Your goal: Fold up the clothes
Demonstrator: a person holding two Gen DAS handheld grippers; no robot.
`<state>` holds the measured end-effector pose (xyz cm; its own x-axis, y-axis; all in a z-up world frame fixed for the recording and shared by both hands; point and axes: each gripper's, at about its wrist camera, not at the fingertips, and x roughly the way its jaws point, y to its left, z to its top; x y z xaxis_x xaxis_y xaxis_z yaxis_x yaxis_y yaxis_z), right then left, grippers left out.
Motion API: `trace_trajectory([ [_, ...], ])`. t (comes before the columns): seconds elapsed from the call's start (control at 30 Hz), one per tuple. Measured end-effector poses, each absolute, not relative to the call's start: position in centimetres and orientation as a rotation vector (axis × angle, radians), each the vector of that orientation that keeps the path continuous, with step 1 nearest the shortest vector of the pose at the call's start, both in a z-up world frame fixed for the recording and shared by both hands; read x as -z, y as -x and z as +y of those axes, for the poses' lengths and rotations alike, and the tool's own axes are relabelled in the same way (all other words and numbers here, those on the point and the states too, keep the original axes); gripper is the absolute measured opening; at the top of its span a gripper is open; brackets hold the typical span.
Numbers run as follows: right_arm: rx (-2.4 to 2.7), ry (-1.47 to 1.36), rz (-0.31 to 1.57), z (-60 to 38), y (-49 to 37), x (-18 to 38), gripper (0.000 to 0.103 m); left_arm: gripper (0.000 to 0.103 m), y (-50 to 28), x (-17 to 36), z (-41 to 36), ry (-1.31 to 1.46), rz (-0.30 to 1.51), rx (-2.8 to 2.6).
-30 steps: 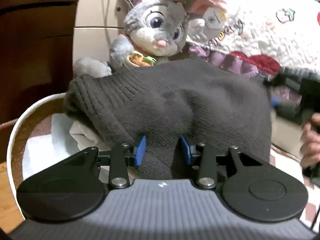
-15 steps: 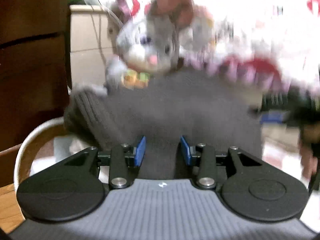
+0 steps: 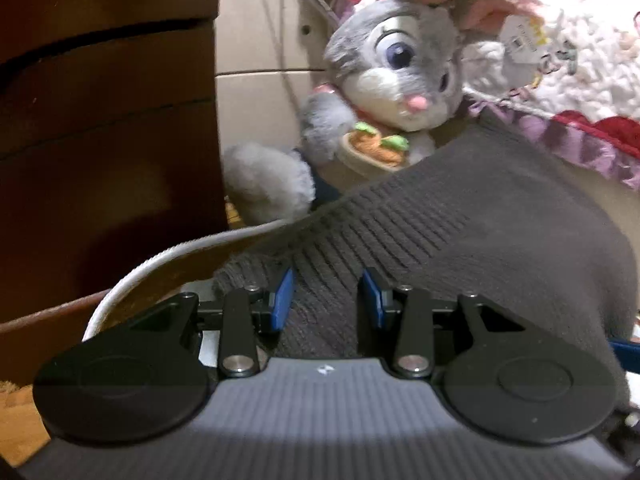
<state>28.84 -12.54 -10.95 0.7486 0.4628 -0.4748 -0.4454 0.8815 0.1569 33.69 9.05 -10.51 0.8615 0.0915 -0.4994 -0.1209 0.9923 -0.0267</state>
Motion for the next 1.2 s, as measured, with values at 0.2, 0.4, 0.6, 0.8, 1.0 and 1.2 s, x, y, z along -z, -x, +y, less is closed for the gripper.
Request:
trace_trajectory([
  [0.2,-0.489,0.032,0.566,-11.8,-28.1,9.7,0.074,0.040,-32.9,10.3,9.1,0.043,0.525,-0.130],
  [0.4,-0.535,-0.038,0.795,-14.1,-22.6,11.4,0.063,0.060,-29.2,9.4,9.0,0.057,0.538,-0.163],
  [0.6,-0.342,-0.154,0.755,-19.4,-17.3,10.7,0.065,0.064,-25.0,9.7,6.7,0.057,0.619,-0.136],
  [0.8,-0.281,-0.141,0.675,-21.1,-14.3,8.2,0.066,0.093,-20.1,8.6,2.4,-0.060,0.679,-0.058],
  [1.0,-0.267,-0.170,0.658,-22.3,-12.2,7.4,0.067,0.096,-14.1,9.0,-2.0,-0.206,0.690,0.026],
  [1.2,-0.217,-0.188,0.670,-23.1,-10.1,6.6,0.067,0.102,-9.8,7.1,-4.7,-0.194,0.671,0.066],
])
